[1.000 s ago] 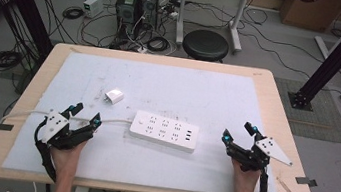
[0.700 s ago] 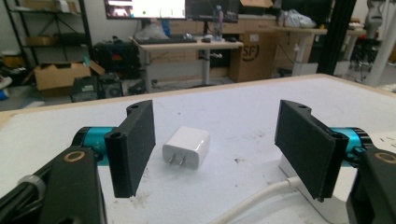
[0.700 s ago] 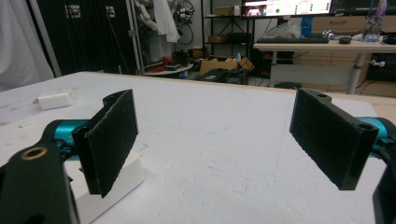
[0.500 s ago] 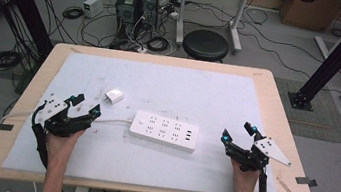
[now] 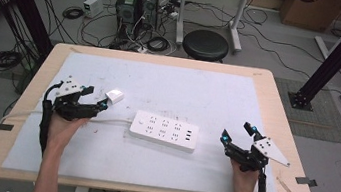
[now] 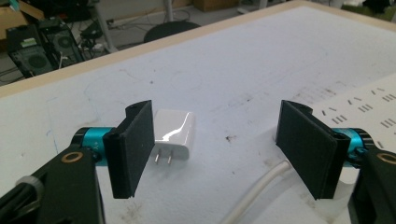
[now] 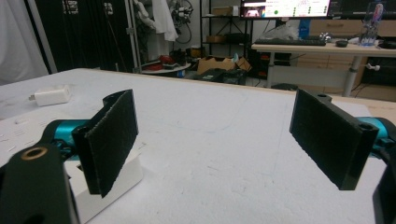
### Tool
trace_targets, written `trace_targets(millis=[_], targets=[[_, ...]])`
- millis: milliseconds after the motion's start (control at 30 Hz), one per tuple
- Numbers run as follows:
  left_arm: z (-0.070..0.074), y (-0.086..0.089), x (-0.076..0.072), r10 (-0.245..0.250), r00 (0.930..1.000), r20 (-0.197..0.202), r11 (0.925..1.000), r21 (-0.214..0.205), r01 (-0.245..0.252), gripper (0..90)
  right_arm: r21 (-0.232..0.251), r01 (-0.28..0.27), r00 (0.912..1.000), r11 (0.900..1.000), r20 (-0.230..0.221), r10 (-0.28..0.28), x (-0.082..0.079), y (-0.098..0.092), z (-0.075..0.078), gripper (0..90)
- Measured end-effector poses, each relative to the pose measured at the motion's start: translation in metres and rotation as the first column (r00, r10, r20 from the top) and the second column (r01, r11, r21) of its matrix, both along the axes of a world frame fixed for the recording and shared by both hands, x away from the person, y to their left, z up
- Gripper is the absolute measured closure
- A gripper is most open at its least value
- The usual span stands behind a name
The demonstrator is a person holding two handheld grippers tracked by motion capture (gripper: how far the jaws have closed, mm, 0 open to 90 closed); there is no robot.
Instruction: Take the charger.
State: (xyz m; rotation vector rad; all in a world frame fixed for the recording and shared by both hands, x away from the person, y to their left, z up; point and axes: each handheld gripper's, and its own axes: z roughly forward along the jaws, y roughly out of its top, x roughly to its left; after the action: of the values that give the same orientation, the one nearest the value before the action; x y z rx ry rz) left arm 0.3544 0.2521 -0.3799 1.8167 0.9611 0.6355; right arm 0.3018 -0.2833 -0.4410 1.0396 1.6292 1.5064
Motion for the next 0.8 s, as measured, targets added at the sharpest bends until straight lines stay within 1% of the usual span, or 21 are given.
trace_targets(millis=[67,100,133,167,200,233,267,300,333,400,433,467,500,533,567,633,733,767,800], targets=[[0.002,0.000,0.009,-0.009,0.9997,-0.023,0.9996,0.027,0.010,28.2,-0.001,0.000,1.0000,1.0000,-0.007,0.000,-0.001,0.000,0.000,15.7],[0.003,0.000,0.013,-0.018,0.9989,-0.044,0.9994,0.028,0.019,28.2,-0.005,0.001,1.0000,1.0000,-0.001,-0.001,-0.001,0.001,0.000,15.7],[0.004,0.000,0.017,-0.029,0.9983,-0.050,0.9991,0.030,0.031,28.2,-0.004,0.004,1.0000,1.0000,-0.001,-0.004,-0.001,0.001,0.000,15.7],[0.004,0.000,0.017,-0.029,0.9983,-0.050,0.9991,0.030,0.031,28.2,-0.008,0.004,1.0000,1.0000,0.002,-0.004,-0.001,0.001,0.000,15.8],[0.005,0.000,0.020,-0.041,0.9974,-0.059,0.9979,0.047,0.044,28.2,-0.008,0.004,1.0000,1.0000,0.002,-0.004,-0.001,0.001,0.000,15.8],[0.005,0.000,0.020,-0.041,0.9974,-0.059,0.9979,0.047,0.044,28.2,-0.013,0.006,1.0000,0.9999,0.001,-0.006,-0.001,0.001,0.000,15.7],[0.007,-0.002,0.031,-0.063,0.9946,-0.082,0.9912,0.111,0.072,28.2,-0.015,0.003,1.0000,0.9999,0.000,-0.003,0.000,0.001,0.000,15.7],[0.007,-0.002,0.031,-0.063,0.9946,-0.082,0.9912,0.111,0.072,28.2,-0.013,0.002,1.0000,0.9999,-0.003,-0.002,0.000,0.001,0.000,15.8],[0.008,-0.003,0.039,-0.077,0.9920,-0.100,0.9871,0.132,0.090,28.2,-0.013,0.003,1.0000,0.9999,-0.003,-0.003,0.000,0.001,0.000,15.7],[0.007,-0.004,0.048,-0.085,0.9879,-0.130,0.9850,0.139,0.103,28.2,-0.008,0.002,0.9999,1.0000,-0.013,-0.002,0.000,0.001,0.001,15.8],[0.006,-0.005,0.052,-0.081,0.9864,-0.143,0.9859,0.134,0.101,28.2,-0.011,0.003,0.9999,0.9999,-0.011,-0.003,0.000,0.001,0.001,15.8],[0.006,-0.005,0.056,-0.087,0.9837,-0.158,0.9845,0.137,0.109,28.2,-0.009,0.004,0.9999,1.0000,-0.015,-0.004,0.000,0.001,0.001,15.8],[0.004,-0.005,0.058,-0.082,0.9844,-0.156,0.9853,0.135,0.104,28.2,-0.007,0.002,0.9999,1.0000,-0.015,-0.002,0.000,0.001,0.001,15.7],[0.001,-0.005,0.061,-0.085,0.9836,-0.159,0.9858,0.130,0.106,28.2,-0.006,0.003,0.9999,1.0000,-0.017,-0.003,0.000,0.001,0.001,15.8],[-0.002,-0.005,0.064,-0.081,0.9819,-0.171,0.9856,0.133,0.105,28.2,-0.005,0.002,0.9999,1.0000,-0.017,-0.002,0.000,0.001,0.001,15.8],[-0.007,-0.004,0.069,-0.079,0.9756,-0.205,0.9852,0.133,0.107,28.2,-0.007,0.002,0.9999,1.0000,-0.017,-0.002,0.000,0.001,0.001,15.8],[-0.013,-0.003,0.075,-0.076,0.9715,-0.224,0.9833,0.145,0.110,28.2,-0.007,0.002,0.9998,1.0000,-0.020,-0.002,0.000,0.001,0.001,15.8],[-0.013,-0.003,0.075,-0.076,0.9715,-0.224,0.9833,0.145,0.110,28.2,-0.007,0.002,0.9998,1.0000,-0.020,-0.002,0.000,0.001,0.001,15.8],[-0.017,-0.002,0.078,-0.076,0.9702,-0.230,0.9835,0.143,0.111,28.2,-0.006,-0.004,0.9998,1.0000,-0.022,0.003,0.000,0.001,0.001,15.8]])
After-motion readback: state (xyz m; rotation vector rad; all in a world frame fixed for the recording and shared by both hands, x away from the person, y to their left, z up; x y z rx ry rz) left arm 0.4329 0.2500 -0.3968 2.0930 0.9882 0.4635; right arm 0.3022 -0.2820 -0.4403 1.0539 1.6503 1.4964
